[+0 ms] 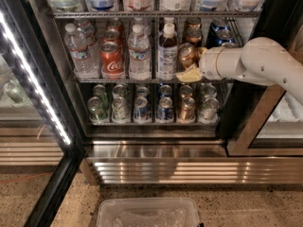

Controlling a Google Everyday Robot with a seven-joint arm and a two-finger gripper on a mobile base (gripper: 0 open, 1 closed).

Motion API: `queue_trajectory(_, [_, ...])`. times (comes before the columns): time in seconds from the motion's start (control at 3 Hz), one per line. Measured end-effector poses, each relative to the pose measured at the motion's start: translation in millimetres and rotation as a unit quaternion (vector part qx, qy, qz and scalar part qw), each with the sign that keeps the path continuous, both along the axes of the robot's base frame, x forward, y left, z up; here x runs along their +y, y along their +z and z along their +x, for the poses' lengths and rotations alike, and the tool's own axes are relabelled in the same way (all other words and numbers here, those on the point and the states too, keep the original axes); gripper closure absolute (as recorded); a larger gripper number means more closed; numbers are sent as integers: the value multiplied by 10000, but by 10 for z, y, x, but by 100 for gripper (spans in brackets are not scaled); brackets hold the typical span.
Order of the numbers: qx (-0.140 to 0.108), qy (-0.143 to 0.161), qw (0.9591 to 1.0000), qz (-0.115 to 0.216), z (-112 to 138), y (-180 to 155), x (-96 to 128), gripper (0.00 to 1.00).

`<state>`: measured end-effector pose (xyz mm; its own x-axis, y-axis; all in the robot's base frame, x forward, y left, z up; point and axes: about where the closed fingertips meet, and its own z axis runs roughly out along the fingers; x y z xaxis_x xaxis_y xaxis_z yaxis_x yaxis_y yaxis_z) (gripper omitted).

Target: Pick orange can from middle shelf of fridge

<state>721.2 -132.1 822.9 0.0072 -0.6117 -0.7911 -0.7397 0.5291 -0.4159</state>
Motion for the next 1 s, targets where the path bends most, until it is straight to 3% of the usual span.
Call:
queue_trajectory(0.67, [-476, 216, 9986, 31, -113, 495, 60, 100])
queue_trajectory(1.0, [-475, 217, 9986, 32, -113, 495, 60, 100])
